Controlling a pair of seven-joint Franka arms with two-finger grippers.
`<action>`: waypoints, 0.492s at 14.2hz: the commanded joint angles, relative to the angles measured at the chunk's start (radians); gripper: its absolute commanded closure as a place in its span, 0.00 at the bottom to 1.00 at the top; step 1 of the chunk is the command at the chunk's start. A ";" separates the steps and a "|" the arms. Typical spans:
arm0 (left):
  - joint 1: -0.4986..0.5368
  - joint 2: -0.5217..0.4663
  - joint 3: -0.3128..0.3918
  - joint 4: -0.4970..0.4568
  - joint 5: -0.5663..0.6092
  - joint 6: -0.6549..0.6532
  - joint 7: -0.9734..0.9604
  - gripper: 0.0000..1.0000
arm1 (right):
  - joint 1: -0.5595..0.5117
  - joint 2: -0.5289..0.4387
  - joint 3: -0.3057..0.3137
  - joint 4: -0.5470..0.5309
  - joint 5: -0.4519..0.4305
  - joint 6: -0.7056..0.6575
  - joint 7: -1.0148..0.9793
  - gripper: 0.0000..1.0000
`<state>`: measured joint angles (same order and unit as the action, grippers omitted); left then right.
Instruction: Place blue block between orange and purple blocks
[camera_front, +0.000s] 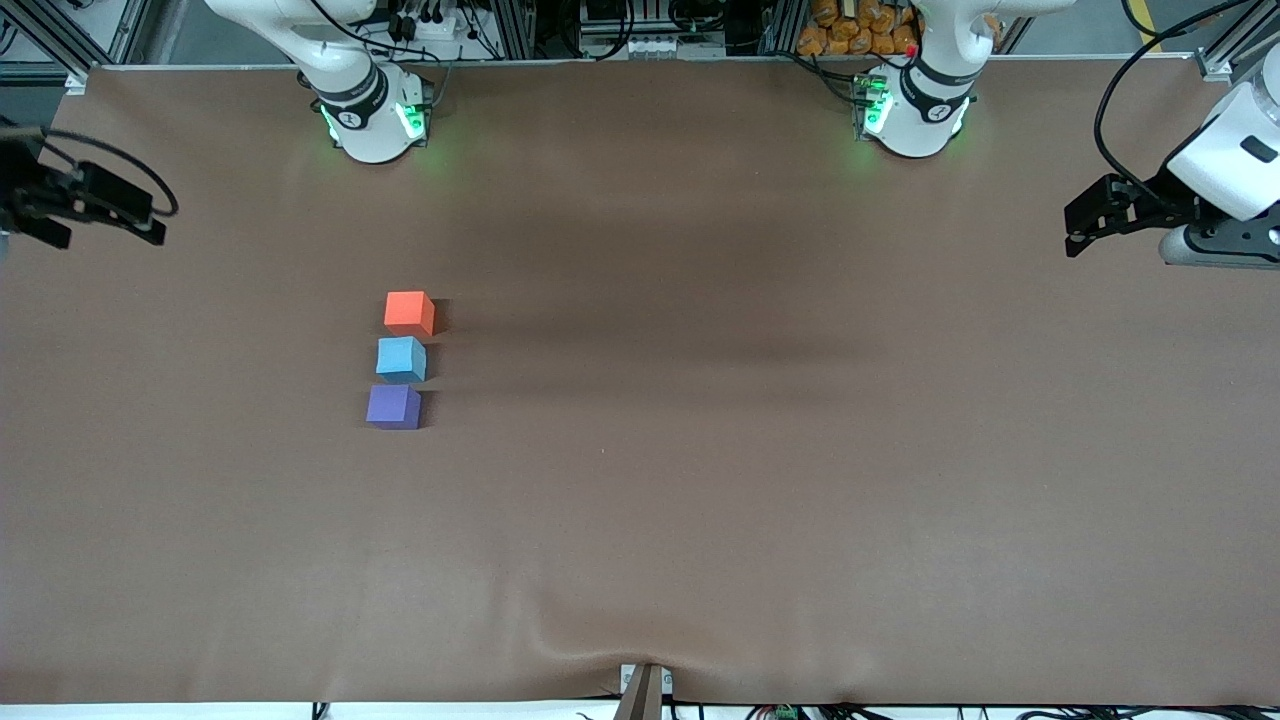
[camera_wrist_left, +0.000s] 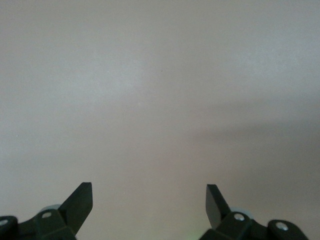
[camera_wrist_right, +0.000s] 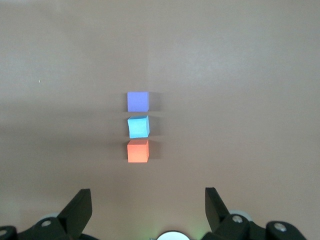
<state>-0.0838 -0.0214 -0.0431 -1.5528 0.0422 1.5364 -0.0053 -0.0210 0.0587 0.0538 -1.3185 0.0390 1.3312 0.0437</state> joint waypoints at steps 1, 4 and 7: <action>-0.005 0.008 0.000 0.019 0.001 -0.005 -0.007 0.00 | -0.008 -0.195 -0.017 -0.304 -0.010 0.152 0.009 0.00; -0.005 0.008 0.000 0.019 0.001 -0.005 -0.008 0.00 | -0.005 -0.203 -0.046 -0.323 -0.010 0.157 -0.002 0.00; -0.011 0.008 -0.008 0.020 0.001 -0.007 -0.016 0.00 | -0.005 -0.149 -0.043 -0.225 -0.074 0.135 -0.007 0.00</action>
<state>-0.0860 -0.0213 -0.0448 -1.5523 0.0422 1.5364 -0.0053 -0.0213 -0.1102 0.0044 -1.5927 0.0160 1.4790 0.0426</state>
